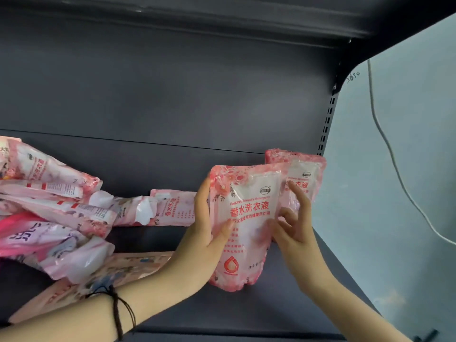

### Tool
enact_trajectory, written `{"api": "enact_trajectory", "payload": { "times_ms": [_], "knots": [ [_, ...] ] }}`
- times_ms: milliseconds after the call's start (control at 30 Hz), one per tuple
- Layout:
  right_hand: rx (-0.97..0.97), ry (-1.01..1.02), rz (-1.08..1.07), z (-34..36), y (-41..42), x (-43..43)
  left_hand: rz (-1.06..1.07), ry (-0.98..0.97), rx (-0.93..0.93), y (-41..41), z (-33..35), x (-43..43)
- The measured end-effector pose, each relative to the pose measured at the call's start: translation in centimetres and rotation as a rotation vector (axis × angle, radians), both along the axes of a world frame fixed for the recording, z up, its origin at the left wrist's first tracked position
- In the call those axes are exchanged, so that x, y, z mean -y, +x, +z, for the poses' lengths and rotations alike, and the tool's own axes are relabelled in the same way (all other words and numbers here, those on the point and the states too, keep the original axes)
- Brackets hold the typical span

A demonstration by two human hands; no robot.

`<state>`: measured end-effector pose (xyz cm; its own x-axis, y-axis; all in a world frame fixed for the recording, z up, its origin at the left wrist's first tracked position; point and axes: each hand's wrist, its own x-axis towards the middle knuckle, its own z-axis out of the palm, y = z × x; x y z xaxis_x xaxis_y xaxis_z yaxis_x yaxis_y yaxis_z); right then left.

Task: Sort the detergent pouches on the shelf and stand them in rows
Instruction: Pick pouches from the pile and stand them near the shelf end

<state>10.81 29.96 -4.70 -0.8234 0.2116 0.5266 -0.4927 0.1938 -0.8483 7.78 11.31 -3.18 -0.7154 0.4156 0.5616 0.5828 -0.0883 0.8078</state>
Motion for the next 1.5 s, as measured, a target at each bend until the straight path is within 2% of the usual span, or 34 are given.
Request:
{"api": "enact_trajectory", "payload": {
  "times_ms": [133, 267, 400, 533, 700, 833, 933, 1033, 1100, 1167, 1233, 1300, 1500],
  "knots": [
    [-0.069, 0.15, -0.09, 0.7, 0.5, -1.8, 0.063, -0.001, 0.017, -0.6, 0.1, -2.9],
    [-0.08, 0.144, -0.164, 0.7, 0.1, -4.7, 0.059, 0.008, 0.041, -2.1, 0.1, -6.7],
    [-0.073, 0.101, -0.227, 1.1, -0.9, -7.4, 0.059, 0.002, -0.014, -3.3, 0.3, -10.6],
    [-0.065, 0.073, -0.235, 1.3, -1.0, -8.9, 0.052, 0.069, -0.025, -3.6, 0.2, -13.0],
    [-0.098, 0.117, -0.239, 0.7, -0.4, -10.1, 0.046, -0.078, -0.104, -3.8, -1.7, -12.3],
    [-0.087, 0.16, -0.285, 0.7, -0.3, -10.6, 0.066, -0.057, -0.059, -3.3, -1.8, -13.1],
    [-0.036, 0.379, -0.376, 1.4, 0.2, -11.6, 0.047, -0.111, -0.022, -3.7, -1.6, -13.1],
    [0.14, 0.991, -0.475, 3.7, 1.3, -13.2, 0.077, -0.335, -0.057, -4.3, -0.2, -10.7],
    [0.347, 1.32, -0.477, 5.6, 1.9, -13.2, 0.155, -0.541, -0.177, -4.8, 1.5, -8.1],
    [0.477, 1.509, -0.454, 7.2, 1.9, -12.3, 0.258, -0.811, -0.41, -5.5, 3.2, -5.2],
    [0.494, 1.626, -0.413, 8.5, 1.7, -10.2, 0.394, -1.064, -0.729, -6.6, 4.6, -2.5],
    [0.429, 1.664, -0.325, 9.3, 1.2, -7.8, 0.475, -1.221, -0.924, -7.9, 5.5, 0.2],
    [0.322, 1.766, -0.156, 11.2, -2.1, 0.1, 0.576, -1.362, -0.945, -11.4, 5.5, 7.8]
  ]
}}
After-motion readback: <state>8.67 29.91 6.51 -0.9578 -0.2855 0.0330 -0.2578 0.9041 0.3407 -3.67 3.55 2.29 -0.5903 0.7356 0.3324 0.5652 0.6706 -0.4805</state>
